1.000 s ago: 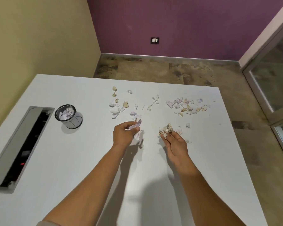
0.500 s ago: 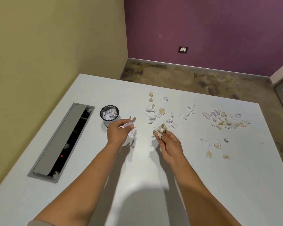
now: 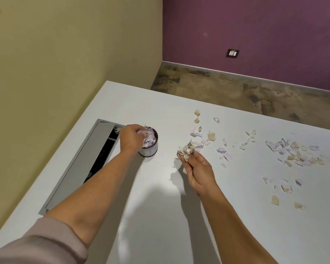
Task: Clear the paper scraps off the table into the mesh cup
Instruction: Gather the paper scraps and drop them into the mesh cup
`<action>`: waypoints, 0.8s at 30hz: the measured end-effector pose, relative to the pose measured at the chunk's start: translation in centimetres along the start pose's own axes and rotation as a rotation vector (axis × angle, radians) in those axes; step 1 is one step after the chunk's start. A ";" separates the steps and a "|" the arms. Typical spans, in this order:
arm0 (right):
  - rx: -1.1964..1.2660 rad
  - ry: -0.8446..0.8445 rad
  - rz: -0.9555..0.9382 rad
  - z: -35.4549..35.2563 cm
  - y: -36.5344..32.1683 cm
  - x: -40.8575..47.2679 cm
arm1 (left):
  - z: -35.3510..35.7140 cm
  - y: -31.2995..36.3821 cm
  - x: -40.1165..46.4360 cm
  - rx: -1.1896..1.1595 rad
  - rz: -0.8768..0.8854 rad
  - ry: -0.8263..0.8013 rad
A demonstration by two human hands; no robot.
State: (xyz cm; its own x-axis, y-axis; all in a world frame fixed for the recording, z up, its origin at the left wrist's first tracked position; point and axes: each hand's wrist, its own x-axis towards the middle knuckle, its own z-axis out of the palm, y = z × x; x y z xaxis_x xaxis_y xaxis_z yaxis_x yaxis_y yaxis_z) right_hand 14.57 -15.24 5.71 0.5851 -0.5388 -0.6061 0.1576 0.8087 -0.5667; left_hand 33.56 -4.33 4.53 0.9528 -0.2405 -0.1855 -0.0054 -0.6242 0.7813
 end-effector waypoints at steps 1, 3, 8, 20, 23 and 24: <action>-0.009 -0.003 -0.002 0.2 0.1 0.3 | 0.5 -0.1 0.5 0.105 0.030 -0.033; -0.031 -0.011 -0.004 0.4 0.4 0.7 | 1.4 -0.3 1.2 0.295 0.082 -0.093; -0.092 -0.045 0.014 0.0 0.8 1.6 | 3.5 -0.4 2.0 0.660 0.133 -0.235; -0.163 -0.099 0.008 -0.8 1.2 2.7 | 4.1 0.7 3.7 0.870 0.172 -0.408; -0.154 -0.104 0.014 -0.6 1.2 2.7 | 3.5 0.7 3.4 0.761 0.109 -0.375; -0.154 -0.106 0.017 -0.5 1.3 2.6 | 3.3 0.6 3.3 0.716 0.086 -0.356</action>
State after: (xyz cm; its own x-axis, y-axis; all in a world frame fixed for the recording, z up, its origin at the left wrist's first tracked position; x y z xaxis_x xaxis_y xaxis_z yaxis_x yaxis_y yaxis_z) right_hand 15.85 -15.70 3.11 0.6688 -0.4907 -0.5585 0.0280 0.7673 -0.6407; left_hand 35.71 -7.95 2.43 0.7867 -0.4563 -0.4157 -0.3825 -0.8890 0.2519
